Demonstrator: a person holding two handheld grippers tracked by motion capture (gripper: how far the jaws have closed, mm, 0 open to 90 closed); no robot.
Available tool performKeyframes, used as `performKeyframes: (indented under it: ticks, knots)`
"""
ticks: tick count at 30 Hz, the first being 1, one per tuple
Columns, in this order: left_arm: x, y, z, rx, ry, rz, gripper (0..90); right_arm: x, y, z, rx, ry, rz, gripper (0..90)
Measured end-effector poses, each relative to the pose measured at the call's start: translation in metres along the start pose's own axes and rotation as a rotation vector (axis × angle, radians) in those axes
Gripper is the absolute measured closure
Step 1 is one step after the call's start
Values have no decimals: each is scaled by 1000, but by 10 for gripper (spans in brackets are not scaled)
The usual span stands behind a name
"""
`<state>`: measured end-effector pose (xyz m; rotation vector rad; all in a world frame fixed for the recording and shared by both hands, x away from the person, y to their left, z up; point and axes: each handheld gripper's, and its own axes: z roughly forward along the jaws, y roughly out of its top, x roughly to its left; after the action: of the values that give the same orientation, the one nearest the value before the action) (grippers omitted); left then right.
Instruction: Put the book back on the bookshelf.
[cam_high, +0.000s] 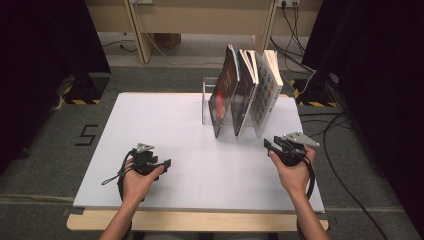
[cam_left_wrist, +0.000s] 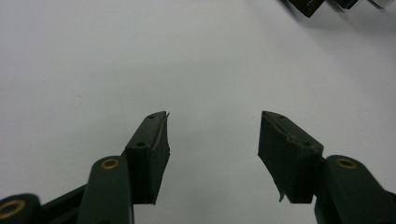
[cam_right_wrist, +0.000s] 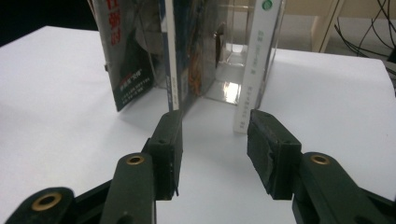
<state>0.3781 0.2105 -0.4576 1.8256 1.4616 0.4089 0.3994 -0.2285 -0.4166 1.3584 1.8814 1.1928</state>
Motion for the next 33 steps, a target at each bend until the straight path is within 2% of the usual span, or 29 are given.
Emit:
performKeyframes:
  ticks: [24, 33]
  knots:
    - [0, -1, 2, 3, 2, -7, 416, -11, -37, 6, 85, -23, 12, 558]
    - [2, -2, 2, 7, 4, -5, 416, -11, -44, 8, 92, -28, 17, 557]
